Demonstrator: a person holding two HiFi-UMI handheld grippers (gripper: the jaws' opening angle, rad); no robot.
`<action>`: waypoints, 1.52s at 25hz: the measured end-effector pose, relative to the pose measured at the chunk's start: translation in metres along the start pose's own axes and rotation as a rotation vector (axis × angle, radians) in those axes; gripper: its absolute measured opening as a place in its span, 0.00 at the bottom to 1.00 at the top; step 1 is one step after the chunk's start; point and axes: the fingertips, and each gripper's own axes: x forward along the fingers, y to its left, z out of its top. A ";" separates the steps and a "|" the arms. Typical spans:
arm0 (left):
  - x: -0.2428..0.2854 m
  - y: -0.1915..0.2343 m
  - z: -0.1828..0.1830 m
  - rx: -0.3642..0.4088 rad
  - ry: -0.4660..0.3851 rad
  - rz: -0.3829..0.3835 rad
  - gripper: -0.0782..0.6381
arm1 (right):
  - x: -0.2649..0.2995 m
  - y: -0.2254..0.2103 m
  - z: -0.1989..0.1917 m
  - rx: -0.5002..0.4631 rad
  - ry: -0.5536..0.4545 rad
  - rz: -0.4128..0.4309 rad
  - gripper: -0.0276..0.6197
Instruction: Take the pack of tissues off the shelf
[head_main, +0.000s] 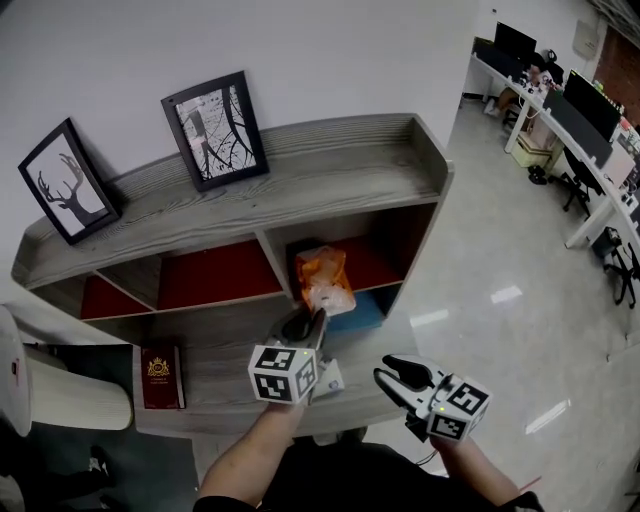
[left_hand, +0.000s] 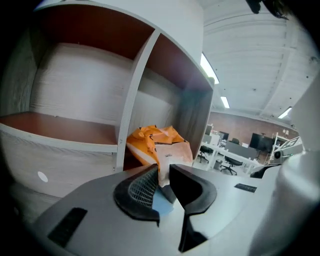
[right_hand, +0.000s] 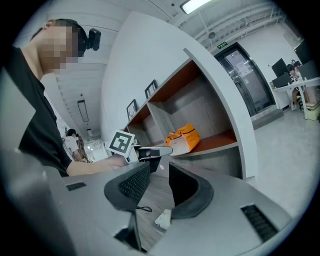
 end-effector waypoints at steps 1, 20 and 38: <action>-0.004 -0.001 0.002 0.003 -0.005 0.003 0.22 | 0.000 0.001 0.000 -0.002 0.000 0.006 0.21; -0.129 -0.018 0.033 0.020 -0.104 -0.166 0.21 | 0.041 0.038 -0.001 -0.001 -0.026 -0.020 0.21; -0.191 0.040 0.008 -0.022 -0.132 -0.179 0.18 | 0.092 0.087 -0.012 0.003 0.004 0.004 0.21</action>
